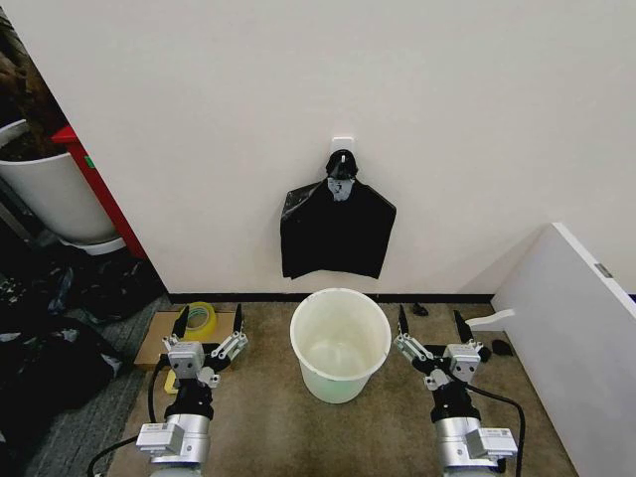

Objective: Place the garbage bag over the trash bin.

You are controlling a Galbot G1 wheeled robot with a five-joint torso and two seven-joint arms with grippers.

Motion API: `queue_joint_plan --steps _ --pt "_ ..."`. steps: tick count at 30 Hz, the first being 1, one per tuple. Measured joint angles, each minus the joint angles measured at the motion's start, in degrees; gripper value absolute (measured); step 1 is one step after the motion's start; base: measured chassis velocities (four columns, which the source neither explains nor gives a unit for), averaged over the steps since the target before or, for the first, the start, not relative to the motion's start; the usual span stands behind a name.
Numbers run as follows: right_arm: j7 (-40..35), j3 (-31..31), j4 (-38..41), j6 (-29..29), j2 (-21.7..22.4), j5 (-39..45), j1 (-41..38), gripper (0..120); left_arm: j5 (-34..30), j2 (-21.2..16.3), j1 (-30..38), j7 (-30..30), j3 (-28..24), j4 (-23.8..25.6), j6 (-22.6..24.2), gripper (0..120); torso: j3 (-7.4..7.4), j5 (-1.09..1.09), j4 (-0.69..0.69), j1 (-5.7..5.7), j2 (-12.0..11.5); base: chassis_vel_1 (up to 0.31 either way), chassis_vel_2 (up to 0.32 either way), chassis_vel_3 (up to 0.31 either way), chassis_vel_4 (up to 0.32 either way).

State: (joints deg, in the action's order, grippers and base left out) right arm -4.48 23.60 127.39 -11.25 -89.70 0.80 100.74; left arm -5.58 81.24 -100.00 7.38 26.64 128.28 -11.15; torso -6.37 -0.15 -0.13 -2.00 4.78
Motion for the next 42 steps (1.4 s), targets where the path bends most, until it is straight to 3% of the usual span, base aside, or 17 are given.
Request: queue_joint_plan --steps 24,27,39,42 --pt "0.8 -0.7 -1.2 1.3 0.6 3.0 -1.9 100 0.2 -0.1 0.2 -0.5 0.0 -0.7 -0.7 97 0.00 0.00 0.00 0.00 0.0 0.000 0.000 0.000 0.000" --pt "2.0 -1.3 -2.0 3.9 2.0 11.9 -4.9 100 0.2 -0.5 0.5 -0.7 -0.2 -1.3 -1.0 97 0.00 0.00 -0.01 0.00 0.0 0.000 0.000 0.000 0.000" --pt "7.1 -1.0 -9.6 6.7 6.6 30.7 -15.0 100 0.0 -1.4 0.3 -1.4 -0.5 -2.3 -1.9 94 0.00 0.00 -0.02 0.00 0.0 0.000 0.000 0.000 0.000" --pt "11.6 -2.2 -13.3 11.4 9.0 43.7 -23.2 100 0.1 -1.1 -0.6 -1.6 0.0 -2.6 -2.5 94 -0.01 0.01 0.00 0.00 0.0 0.000 0.000 0.000 0.000"
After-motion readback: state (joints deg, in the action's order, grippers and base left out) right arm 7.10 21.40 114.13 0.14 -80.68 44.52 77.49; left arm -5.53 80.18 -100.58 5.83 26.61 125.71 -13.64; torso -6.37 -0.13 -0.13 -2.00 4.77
